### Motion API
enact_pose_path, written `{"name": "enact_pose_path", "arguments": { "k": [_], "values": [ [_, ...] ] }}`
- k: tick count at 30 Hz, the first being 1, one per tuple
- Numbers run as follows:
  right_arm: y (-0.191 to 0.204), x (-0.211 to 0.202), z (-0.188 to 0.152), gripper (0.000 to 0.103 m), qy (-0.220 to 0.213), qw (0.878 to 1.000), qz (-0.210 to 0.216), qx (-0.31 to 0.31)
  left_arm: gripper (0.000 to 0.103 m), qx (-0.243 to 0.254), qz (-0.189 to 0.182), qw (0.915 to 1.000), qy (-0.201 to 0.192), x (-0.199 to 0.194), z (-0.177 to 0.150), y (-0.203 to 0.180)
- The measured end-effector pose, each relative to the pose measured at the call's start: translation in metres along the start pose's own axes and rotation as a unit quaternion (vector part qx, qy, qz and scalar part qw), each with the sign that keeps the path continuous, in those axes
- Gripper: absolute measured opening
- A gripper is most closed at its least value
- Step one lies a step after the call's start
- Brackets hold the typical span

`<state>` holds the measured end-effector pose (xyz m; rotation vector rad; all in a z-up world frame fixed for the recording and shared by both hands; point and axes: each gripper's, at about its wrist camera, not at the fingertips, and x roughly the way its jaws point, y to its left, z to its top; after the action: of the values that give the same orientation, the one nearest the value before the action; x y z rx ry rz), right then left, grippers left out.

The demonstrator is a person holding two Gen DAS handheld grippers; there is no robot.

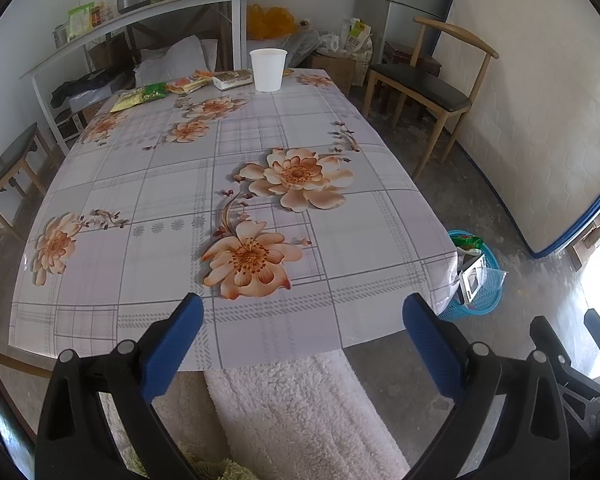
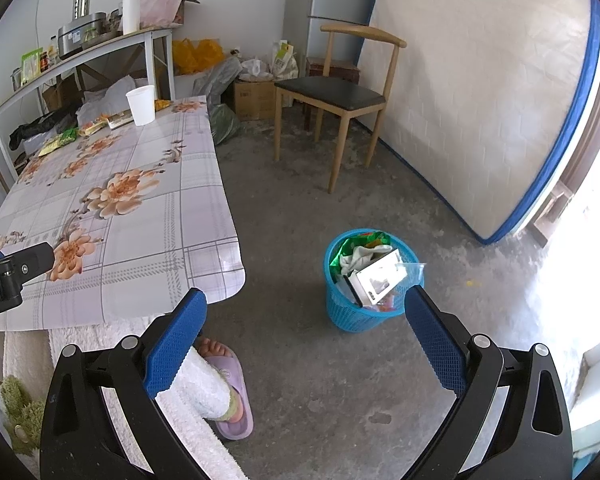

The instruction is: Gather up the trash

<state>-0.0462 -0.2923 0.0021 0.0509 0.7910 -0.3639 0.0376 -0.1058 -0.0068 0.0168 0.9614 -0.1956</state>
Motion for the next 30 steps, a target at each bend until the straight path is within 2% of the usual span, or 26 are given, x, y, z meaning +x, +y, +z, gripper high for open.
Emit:
{"name": "enact_pose_path", "arguments": {
  "k": [30],
  "values": [
    [-0.0008, -0.0007, 0.0000, 0.095, -0.001, 1.000, 0.001, 0.001, 0.098, 0.000, 0.002, 1.0000, -0.003, -0.0018, 0.0013, 0.0010]
  ]
}}
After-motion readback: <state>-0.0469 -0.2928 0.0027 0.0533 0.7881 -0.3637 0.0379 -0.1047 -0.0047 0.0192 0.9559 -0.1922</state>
